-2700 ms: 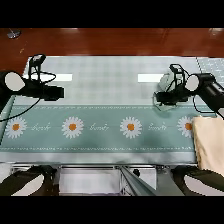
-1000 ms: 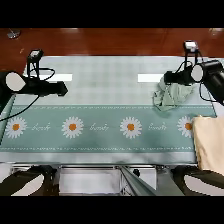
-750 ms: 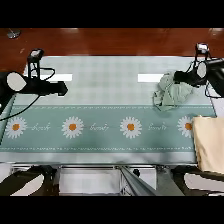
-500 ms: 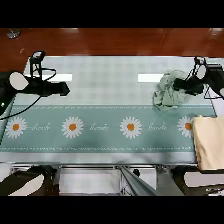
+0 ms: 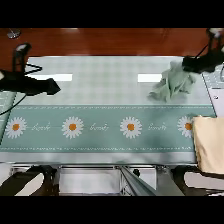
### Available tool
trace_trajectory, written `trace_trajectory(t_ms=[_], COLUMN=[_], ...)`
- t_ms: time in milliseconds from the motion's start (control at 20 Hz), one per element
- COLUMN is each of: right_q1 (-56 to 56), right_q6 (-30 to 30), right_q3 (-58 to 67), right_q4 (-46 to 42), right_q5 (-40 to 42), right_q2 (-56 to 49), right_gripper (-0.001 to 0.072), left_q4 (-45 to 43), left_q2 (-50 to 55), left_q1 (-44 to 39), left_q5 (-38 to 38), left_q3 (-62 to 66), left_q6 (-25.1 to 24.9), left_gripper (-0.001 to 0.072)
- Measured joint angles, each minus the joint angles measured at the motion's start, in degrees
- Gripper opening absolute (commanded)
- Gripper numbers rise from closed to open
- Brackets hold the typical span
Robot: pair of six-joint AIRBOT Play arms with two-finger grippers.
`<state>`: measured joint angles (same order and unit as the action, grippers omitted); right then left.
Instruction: Fold the shirts.
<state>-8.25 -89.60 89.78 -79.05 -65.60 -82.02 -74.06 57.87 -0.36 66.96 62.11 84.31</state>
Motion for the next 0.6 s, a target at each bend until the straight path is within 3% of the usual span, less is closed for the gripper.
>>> trace_trajectory(t_ms=[300, 600], right_q1=[-0.07, -0.07], right_q6=[6.86, 11.80], right_q3=[10.67, 19.47], right_q4=[8.94, 16.15], right_q5=[1.11, -0.35], right_q2=[17.38, 26.43], right_gripper=[0.0025, 0.0025], left_q4=[6.71, 12.24], left_q2=[-19.32, -24.65], left_q1=[0.76, 0.72], left_q5=[3.56, 3.15], left_q3=[-9.94, -16.81], left_q6=[-0.72, -0.68], left_gripper=[0.0702, 0.0702])
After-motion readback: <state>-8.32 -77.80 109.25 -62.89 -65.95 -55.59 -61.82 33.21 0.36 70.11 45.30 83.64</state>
